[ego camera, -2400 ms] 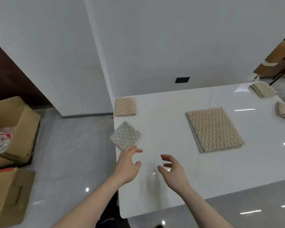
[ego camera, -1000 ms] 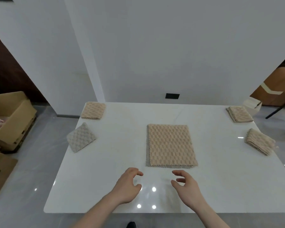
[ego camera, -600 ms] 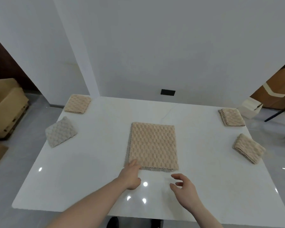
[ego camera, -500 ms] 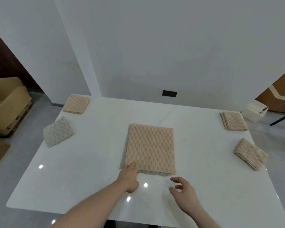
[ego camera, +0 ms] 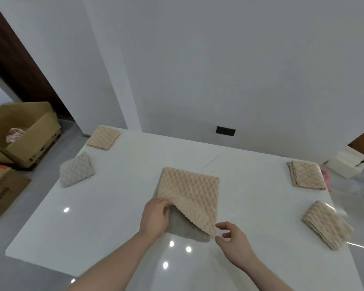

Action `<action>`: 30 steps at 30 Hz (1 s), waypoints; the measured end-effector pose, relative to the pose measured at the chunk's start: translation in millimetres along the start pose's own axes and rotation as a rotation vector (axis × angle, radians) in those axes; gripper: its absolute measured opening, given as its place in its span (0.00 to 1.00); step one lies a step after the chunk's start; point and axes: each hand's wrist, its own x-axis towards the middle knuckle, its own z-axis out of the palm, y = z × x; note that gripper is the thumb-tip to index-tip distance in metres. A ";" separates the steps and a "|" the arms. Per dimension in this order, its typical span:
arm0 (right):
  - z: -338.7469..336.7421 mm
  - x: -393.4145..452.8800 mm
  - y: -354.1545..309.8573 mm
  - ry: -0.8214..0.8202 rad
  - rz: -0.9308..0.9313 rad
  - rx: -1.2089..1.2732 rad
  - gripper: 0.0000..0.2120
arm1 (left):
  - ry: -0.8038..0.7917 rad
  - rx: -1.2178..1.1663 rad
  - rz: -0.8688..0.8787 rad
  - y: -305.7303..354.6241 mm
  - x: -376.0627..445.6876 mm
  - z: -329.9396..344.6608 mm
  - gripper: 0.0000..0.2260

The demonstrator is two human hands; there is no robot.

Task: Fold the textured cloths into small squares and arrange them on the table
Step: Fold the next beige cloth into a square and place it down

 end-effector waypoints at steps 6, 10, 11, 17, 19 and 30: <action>-15.9 20.3 -40.2 0.040 -0.116 0.086 0.31 | 0.066 -0.251 -0.001 112.9 49.9 -43.6 0.08; -23.1 24.1 -70.1 0.064 -0.182 0.162 0.40 | 0.041 -0.299 0.073 161.1 54.5 -83.8 0.08; -23.2 23.4 -76.7 0.071 -0.206 0.187 0.40 | 0.019 -0.297 0.082 168.5 52.7 -94.5 0.09; -16.5 14.8 -106.4 0.168 -0.317 0.398 0.27 | -0.076 -0.304 0.088 189.9 32.5 -145.4 0.04; -13.0 8.8 -111.9 0.197 -0.342 0.415 0.20 | -0.096 -0.301 0.095 187.3 25.4 -154.7 0.04; 18.2 -65.7 -118.2 0.314 -0.314 0.356 0.12 | -0.116 -0.345 0.060 100.8 -13.9 -199.5 0.05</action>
